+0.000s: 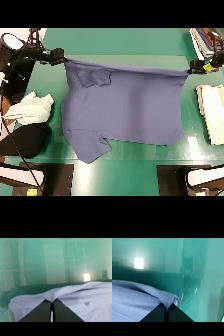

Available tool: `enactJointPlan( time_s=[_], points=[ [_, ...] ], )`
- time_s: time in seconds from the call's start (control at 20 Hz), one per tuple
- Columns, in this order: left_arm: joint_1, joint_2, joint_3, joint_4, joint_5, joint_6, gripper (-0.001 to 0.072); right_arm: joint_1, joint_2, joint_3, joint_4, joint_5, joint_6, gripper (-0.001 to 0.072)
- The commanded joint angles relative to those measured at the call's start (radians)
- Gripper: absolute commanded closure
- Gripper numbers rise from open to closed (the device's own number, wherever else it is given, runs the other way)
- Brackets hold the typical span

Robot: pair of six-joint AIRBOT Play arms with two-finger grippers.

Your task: Fold the shirts.

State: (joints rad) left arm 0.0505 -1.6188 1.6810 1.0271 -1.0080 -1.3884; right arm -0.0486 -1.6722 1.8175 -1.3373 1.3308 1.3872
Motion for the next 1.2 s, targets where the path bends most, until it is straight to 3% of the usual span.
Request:
enactJointPlan(
  time_s=[0.0, 0.15, 0.45, 0.5, 0.55, 0.6, 0.85, 1.0, 1.15],
  points=[
    [0.003, -0.026, 0.035, 0.071, -0.148, -0.032, 0.0688, -0.001, 0.008, 0.019, -0.002, 0.039, -0.001, 0.07],
    [-0.026, -0.026, -0.033, 0.185, -0.224, -0.07, 0.0687, 0.0, 0.092, -0.174, -0.001, 0.001, 0.0, 0.07],
    [-0.055, -0.026, -0.251, 0.192, -0.164, -0.103, 0.0681, 0.025, 0.198, -0.514, 0.01, -0.129, 0.005, 0.0698],
    [-0.052, -0.026, -0.257, 0.195, -0.175, -0.114, 0.0463, 0.024, 0.207, -0.538, 0.01, -0.132, 0.004, 0.0638],
    [-0.05, -0.024, -0.256, 0.195, -0.184, -0.126, 0.0181, 0.024, 0.215, -0.553, 0.011, -0.135, 0.005, 0.0432],
    [-0.05, -0.015, -0.255, 0.196, -0.192, -0.131, 0.0162, 0.024, 0.225, -0.558, 0.01, -0.129, 0.009, 0.03],
    [-0.05, 0.167, -0.329, 0.303, -0.294, -0.121, 0.016, 0.024, 0.345, -0.558, 0.01, -0.024, 0.019, 0.0301],
    [-0.05, 0.365, -0.583, 0.349, -0.31, -0.123, 0.016, 0.024, 0.435, -0.558, 0.011, 0.039, 0.019, 0.0302],
    [-0.051, 0.551, -0.874, 0.269, -0.304, -0.145, 0.016, 0.023, 0.515, -0.558, 0.066, 0.034, 0.019, 0.0301]
  ],
)
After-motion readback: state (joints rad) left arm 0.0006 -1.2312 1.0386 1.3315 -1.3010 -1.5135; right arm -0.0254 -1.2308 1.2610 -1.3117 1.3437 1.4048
